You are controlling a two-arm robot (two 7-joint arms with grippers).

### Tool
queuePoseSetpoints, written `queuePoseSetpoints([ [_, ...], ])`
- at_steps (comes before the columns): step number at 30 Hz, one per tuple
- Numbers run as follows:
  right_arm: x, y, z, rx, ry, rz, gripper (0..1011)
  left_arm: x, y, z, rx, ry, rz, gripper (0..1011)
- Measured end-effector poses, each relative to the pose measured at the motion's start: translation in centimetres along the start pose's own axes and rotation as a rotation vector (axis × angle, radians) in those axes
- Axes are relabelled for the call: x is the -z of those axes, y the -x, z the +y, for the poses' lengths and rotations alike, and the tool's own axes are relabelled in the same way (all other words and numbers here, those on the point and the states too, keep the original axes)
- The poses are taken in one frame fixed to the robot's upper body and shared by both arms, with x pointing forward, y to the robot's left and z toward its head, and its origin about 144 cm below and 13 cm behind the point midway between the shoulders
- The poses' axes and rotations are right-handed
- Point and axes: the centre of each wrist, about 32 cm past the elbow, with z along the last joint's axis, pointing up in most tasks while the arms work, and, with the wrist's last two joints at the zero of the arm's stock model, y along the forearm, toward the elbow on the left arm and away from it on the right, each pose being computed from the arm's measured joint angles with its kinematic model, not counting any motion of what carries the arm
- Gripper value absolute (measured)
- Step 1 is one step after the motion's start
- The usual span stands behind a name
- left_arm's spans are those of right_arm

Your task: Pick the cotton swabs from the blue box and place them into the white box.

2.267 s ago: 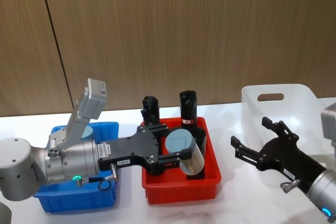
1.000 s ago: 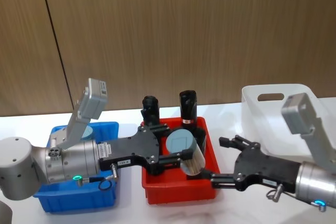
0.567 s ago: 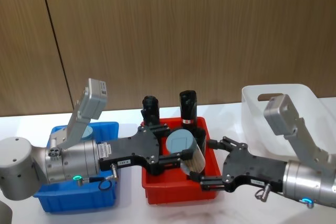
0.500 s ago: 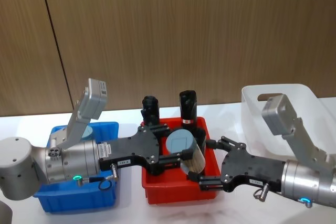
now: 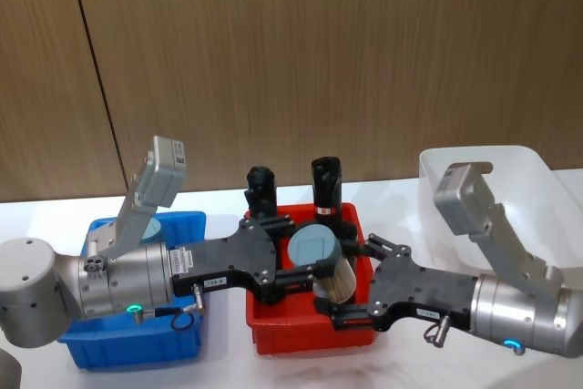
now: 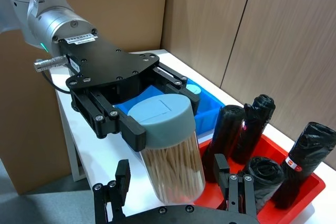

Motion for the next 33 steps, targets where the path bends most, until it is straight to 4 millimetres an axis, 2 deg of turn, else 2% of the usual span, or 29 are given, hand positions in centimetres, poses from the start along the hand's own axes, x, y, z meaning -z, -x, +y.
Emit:
queuePoseSetpoints([
  [10, -0.1, 0.1, 0.8, -0.005, 0.000, -0.015, 997, 0.0, 0.0, 0.0, 0.000, 0.000, 0.000, 668],
  [14, -0.1, 0.1, 1.0, -0.005, 0.002, -0.020, 933, 0.0, 0.0, 0.0, 0.000, 0.000, 0.000, 668],
  [17, -0.1, 0.2, 1.1, -0.007, 0.002, -0.022, 823, 0.0, 0.0, 0.0, 0.000, 0.000, 0.000, 668],
  [18, -0.2, 0.2, 1.2, -0.006, 0.002, -0.023, 823, 0.0, 0.0, 0.0, 0.000, 0.000, 0.000, 668],
  [22, -0.2, 0.3, 1.3, -0.005, 0.002, -0.026, 694, 0.0, 0.0, 0.0, 0.001, 0.000, 0.000, 668],
  [28, -0.2, 0.4, 1.4, -0.007, 0.002, -0.029, 644, 0.0, 0.0, 0.0, 0.001, 0.000, 0.000, 670],
  [33, -0.2, 0.5, 1.5, -0.011, -0.003, -0.029, 641, 0.0, 0.0, 0.0, 0.000, 0.000, 0.000, 803],
])
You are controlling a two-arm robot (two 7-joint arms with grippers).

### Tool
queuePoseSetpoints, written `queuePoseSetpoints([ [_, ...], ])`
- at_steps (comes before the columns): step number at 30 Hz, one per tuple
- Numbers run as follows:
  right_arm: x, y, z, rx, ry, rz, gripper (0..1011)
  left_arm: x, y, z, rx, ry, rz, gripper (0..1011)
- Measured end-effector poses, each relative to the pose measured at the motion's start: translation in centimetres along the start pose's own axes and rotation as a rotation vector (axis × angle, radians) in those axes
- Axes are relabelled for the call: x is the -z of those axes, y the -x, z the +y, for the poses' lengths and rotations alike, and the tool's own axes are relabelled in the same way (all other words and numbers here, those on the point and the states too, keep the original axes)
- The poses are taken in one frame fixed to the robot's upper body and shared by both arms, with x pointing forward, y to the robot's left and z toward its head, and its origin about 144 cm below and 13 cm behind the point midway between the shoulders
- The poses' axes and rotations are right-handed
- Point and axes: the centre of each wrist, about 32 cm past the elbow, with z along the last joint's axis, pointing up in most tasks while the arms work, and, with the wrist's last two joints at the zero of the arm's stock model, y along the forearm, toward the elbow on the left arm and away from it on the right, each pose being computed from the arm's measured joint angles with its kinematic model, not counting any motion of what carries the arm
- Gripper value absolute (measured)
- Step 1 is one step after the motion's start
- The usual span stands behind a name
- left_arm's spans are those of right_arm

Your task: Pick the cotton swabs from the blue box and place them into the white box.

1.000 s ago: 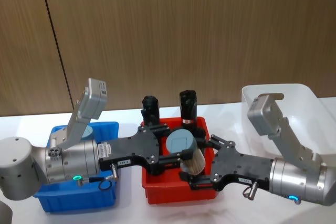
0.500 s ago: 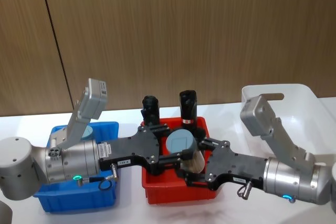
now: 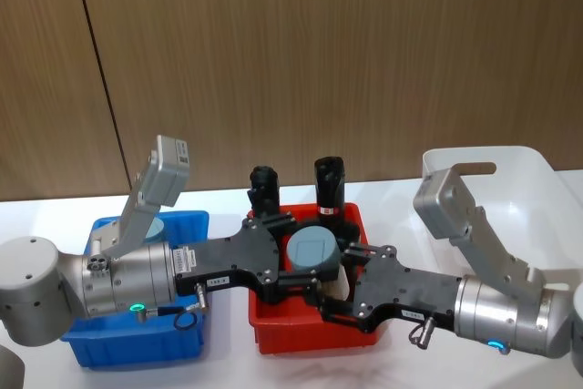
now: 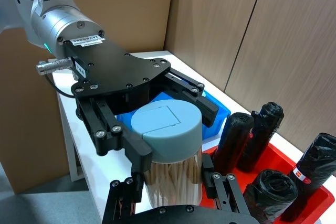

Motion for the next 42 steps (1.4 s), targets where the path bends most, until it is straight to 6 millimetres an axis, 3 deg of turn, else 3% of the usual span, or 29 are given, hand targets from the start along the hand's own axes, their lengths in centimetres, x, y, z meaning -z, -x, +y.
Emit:
queuePoseSetpoints([
  [6, -0.1, 0.1, 0.0, 0.002, -0.003, -0.002, 641, 0.0, 0.0, 0.0, 0.000, 0.000, 0.000, 968],
  [9, -0.1, 0.1, 0.0, 0.004, -0.004, -0.001, 641, 0.0, 0.0, 0.0, 0.000, 0.000, 0.000, 1004],
  [27, 0.7, -0.9, -2.0, 0.108, -0.015, 0.028, 641, 0.0, 0.0, 0.0, 0.000, 0.000, 0.000, 1004],
  [42, 2.2, -3.8, -5.6, 0.316, -0.019, 0.082, 641, 0.0, 0.0, 0.0, 0.000, 0.000, 0.000, 1004],
])
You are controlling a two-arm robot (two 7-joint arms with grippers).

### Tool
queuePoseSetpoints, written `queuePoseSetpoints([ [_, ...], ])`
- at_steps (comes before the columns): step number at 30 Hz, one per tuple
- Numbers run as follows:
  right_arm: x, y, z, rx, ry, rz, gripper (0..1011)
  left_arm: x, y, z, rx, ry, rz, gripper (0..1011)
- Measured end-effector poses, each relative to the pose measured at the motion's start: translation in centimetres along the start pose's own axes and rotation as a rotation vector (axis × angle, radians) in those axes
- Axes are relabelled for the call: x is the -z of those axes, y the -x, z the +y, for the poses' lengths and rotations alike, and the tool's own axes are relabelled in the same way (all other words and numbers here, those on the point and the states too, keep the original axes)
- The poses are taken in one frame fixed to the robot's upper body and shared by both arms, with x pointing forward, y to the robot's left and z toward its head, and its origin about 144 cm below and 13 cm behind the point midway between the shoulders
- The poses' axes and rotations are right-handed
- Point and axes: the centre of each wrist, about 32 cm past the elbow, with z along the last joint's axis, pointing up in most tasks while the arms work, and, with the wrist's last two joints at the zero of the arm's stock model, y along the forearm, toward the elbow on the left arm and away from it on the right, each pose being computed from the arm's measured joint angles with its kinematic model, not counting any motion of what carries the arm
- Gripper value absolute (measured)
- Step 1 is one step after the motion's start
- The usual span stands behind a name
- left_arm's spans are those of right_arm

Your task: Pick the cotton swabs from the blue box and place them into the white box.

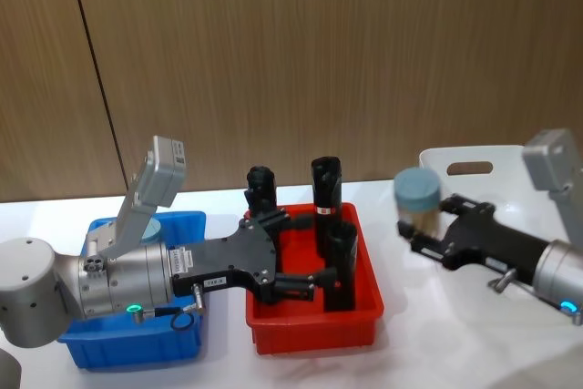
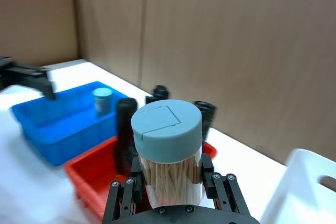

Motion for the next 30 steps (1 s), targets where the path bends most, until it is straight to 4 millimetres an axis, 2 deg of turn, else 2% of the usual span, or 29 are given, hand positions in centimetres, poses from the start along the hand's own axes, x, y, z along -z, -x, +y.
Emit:
queuePoseSetpoints([
  [14, 0.9, -3.9, -1.0, 0.205, 0.047, 0.056, 641, 0.0, 0.0, 0.0, 0.000, 0.000, 0.000, 1004],
  [21, 2.2, -5.8, -0.6, 0.296, 0.106, 0.088, 641, 0.0, 0.0, 0.0, 0.000, 0.000, 0.000, 1004],
  [30, 3.7, -7.1, 0.4, 0.346, 0.155, 0.111, 654, 0.0, 0.0, 0.0, 0.000, 0.000, 0.000, 1004],
])
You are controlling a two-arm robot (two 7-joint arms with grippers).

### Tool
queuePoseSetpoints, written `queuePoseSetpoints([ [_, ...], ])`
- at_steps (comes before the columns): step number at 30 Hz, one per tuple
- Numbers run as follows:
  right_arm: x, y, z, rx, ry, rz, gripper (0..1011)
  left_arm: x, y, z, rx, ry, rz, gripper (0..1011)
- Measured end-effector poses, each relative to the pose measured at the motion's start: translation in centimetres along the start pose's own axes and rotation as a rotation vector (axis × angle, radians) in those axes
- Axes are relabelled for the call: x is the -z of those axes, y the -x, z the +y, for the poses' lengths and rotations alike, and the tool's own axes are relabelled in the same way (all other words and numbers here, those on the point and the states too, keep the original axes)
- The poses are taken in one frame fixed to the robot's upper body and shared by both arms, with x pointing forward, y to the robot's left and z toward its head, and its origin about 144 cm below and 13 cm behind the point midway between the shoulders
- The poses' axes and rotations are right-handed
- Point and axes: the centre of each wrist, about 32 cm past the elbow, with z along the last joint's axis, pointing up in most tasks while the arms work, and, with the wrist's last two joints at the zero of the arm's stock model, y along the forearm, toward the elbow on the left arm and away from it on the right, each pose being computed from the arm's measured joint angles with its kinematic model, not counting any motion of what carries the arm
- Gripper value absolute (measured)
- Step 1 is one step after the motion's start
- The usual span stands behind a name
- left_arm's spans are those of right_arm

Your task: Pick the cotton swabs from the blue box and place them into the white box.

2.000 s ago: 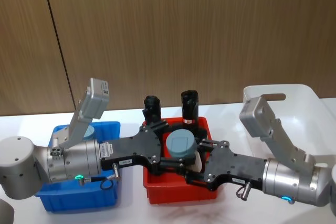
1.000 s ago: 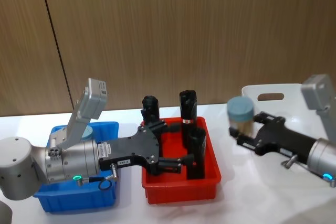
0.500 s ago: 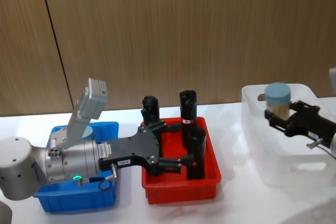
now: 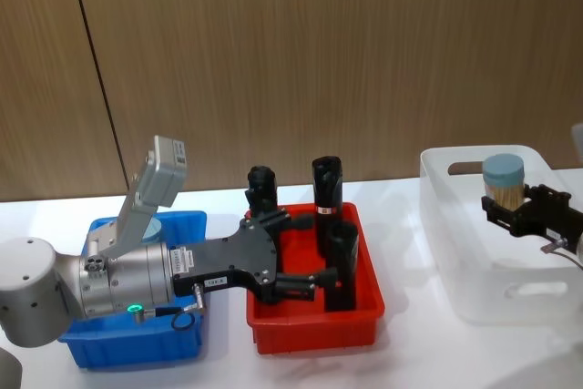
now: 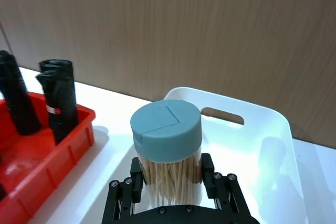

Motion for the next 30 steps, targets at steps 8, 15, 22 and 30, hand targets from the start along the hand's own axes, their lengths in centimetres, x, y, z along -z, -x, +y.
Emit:
queuePoseSetpoints([
  [8, 0.7, -0.4, 1.1, 0.021, 0.016, 0.012, 867, 0.0, 0.0, 0.0, 0.000, 0.000, 0.000, 1004],
  [15, 0.9, -0.5, 1.5, 0.028, 0.002, 0.025, 1001, 0.0, 0.0, 0.0, 0.000, 0.000, 0.000, 1004],
  [22, 1.0, -0.6, 1.7, 0.032, -0.016, 0.034, 1001, 0.0, 0.0, 0.0, 0.000, 0.000, 0.000, 1004],
  [30, 1.1, 0.2, 1.5, 0.031, -0.027, 0.030, 1002, 0.1, 0.3, -0.1, -0.030, -0.004, -0.002, 1004],
])
